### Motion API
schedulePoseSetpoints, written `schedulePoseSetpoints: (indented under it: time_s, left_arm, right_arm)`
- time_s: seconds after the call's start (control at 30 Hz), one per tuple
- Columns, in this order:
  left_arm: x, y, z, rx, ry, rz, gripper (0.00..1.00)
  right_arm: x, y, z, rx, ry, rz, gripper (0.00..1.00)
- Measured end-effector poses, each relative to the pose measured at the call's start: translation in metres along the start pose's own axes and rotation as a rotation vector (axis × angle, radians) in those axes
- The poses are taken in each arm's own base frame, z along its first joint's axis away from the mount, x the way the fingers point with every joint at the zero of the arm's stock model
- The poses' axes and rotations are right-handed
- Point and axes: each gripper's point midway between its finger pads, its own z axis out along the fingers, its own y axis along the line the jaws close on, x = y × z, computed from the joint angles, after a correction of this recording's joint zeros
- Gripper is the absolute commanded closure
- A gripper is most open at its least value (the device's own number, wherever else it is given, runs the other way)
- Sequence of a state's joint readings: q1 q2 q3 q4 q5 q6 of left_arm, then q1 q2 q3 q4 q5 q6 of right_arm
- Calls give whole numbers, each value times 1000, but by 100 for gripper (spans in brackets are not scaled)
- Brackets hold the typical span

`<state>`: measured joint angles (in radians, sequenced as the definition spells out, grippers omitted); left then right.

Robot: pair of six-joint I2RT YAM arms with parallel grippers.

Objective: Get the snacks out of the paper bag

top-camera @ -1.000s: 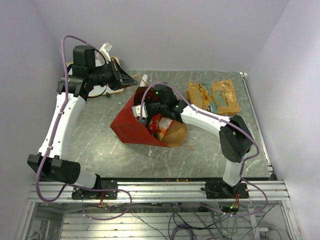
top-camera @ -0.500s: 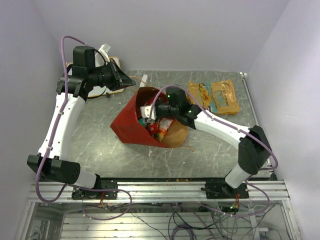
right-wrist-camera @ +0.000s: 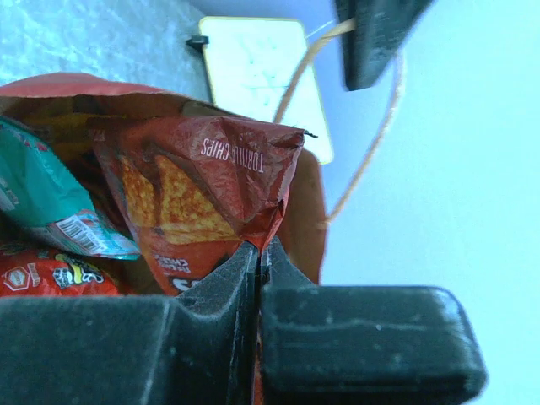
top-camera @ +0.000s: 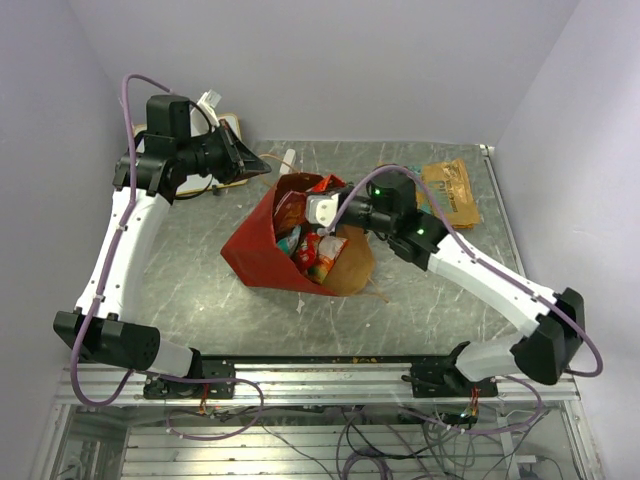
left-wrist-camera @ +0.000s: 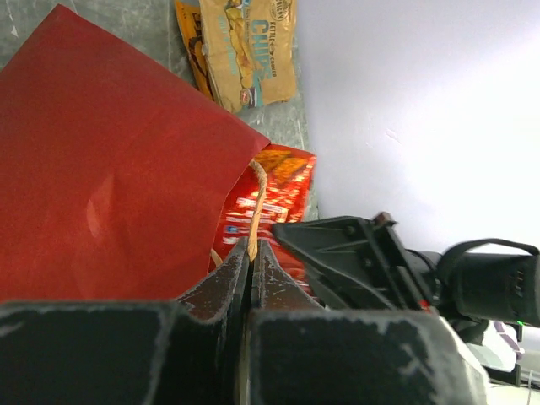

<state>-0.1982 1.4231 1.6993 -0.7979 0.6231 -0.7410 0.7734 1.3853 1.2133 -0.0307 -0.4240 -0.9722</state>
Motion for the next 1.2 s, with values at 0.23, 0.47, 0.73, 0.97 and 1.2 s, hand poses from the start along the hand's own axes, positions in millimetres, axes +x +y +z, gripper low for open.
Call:
schedulePoseSetpoints:
  time_s: [0.23, 0.47, 0.73, 0.97, 1.2]
  left_arm:
    - [2, 4, 2, -8, 9, -7, 93]
    - [4, 12, 4, -20, 16, -3, 93]
    - [7, 23, 6, -34, 28, -8, 93]
    - [12, 29, 8, -39, 44, -22, 93]
    - [12, 28, 7, -30, 49, -22, 93]
  right_arm:
    - [-28, -29, -42, 97, 12, 20, 100]
    - [-65, -68, -96, 235, 5, 74, 100]
    - [-78, -112, -165, 515, 73, 232, 100]
    - [-29, -127, -189, 760, 287, 437, 100]
    - [67, -111, -187, 815, 610, 489, 100]
